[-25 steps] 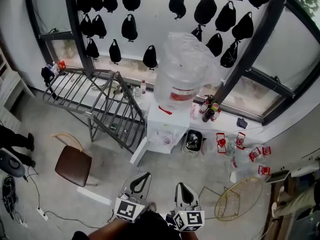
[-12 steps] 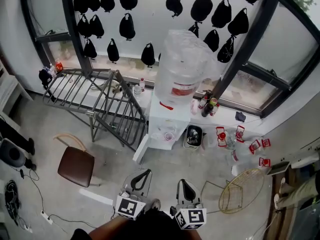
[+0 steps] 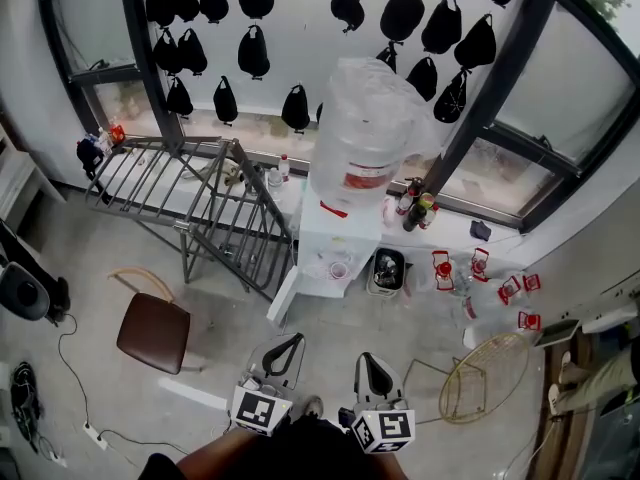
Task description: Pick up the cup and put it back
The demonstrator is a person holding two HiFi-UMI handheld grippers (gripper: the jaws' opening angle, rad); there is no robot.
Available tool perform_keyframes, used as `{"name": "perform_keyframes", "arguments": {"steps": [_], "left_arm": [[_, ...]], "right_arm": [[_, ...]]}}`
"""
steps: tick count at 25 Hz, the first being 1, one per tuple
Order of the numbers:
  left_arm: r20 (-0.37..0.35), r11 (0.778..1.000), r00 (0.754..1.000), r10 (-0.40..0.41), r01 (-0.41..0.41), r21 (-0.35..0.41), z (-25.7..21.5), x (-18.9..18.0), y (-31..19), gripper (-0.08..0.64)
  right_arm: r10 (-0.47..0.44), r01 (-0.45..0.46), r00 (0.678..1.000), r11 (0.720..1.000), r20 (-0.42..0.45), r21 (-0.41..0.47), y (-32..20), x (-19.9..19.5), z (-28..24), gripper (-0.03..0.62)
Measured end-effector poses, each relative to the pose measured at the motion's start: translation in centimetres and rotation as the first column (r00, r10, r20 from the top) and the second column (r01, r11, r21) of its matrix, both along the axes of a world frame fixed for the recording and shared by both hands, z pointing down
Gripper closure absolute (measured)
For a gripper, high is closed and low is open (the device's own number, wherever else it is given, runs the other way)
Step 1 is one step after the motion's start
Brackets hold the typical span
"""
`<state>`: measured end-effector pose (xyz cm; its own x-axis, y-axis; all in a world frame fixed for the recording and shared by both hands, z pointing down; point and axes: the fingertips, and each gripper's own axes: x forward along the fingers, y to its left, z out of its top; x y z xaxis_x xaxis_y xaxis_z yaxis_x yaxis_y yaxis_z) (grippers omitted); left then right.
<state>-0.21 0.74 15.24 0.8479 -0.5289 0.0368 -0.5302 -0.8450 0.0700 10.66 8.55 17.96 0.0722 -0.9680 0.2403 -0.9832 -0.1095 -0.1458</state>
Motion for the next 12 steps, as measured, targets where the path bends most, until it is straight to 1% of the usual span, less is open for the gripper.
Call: {"name": "perform_keyframes", "arguments": {"steps": [6,12], "left_arm": [[-0.001,1.0,1.0,0.004,-0.004,0.0,-0.1,-0.33,-0.37,0.554],[-0.017,1.0,1.0,-0.007,0.007,-0.01,-0.39,-0.66,-0.39,0.554]], "right_arm": [[0.006,-0.006,1.0,1.0,0.004,0.0,-0.11,-0.45,-0.17,0.597],[0.012,-0.012,1.0,1.0,0.003,0.0,0.22,-0.59,-0.28,0.597]]}}
